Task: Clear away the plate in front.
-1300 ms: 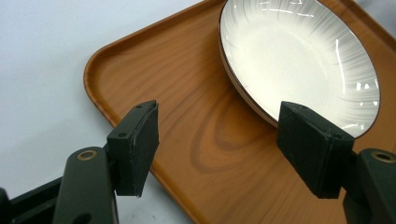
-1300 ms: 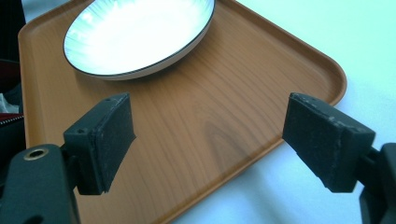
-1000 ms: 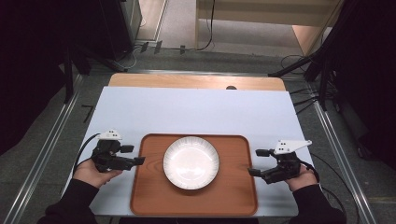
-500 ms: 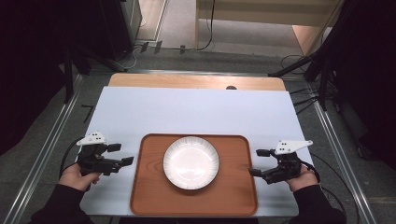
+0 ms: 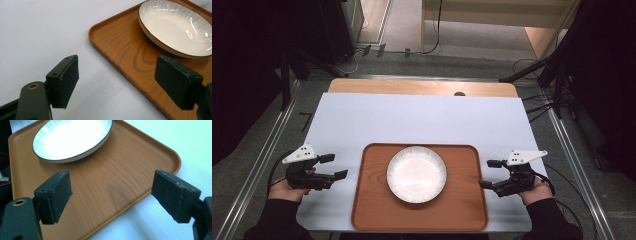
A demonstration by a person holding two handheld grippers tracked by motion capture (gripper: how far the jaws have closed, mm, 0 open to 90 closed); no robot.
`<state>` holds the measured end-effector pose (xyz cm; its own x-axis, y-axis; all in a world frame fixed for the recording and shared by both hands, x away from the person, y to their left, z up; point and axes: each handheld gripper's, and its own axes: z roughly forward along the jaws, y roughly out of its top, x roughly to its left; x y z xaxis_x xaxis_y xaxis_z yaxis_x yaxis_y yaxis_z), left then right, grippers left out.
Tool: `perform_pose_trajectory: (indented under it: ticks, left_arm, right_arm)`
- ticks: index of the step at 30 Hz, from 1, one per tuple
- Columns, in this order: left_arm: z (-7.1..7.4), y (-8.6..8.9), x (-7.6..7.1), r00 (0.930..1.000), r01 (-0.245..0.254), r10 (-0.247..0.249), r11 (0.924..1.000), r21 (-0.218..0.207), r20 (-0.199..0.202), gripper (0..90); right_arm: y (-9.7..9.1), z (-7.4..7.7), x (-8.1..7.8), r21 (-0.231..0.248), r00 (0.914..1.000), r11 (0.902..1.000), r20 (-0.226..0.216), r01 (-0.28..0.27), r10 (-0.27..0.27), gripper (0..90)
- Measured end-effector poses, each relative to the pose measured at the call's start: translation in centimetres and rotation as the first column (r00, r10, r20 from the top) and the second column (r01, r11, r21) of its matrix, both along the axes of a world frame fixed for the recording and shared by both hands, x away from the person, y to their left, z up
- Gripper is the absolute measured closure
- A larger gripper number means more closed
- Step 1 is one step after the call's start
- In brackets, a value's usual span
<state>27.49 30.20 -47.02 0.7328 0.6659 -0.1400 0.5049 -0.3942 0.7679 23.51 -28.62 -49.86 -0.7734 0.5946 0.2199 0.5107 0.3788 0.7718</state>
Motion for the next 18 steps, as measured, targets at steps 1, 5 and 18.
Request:
perform_pose_trajectory:
  ticks: [1, 5, 18]
  left_arm:
    - [-0.04, 0.11, 0.05, 1.0000, -0.004, 0.004, 1.0000, -0.002, 0.003, 20.1]
    - [-0.12, 0.20, 0.11, 0.9998, -0.020, 0.020, 0.9997, -0.013, 0.000, 20.1]
    - [-0.26, -0.19, 0.28, 1.0000, 0.002, -0.002, 0.9998, -0.019, 0.003, 19.9]
  right_arm:
    - [0.00, 0.00, -0.01, -0.001, 1.0000, 1.0000, -0.002, 0.000, 0.000, 17.1]
    - [0.02, -0.01, 0.01, 0.000, 1.0000, 1.0000, -0.002, -0.003, 0.003, 17.1]
    - [0.23, -0.08, -0.02, -0.004, 0.9999, 0.9999, -0.012, -0.011, 0.011, 17.1]
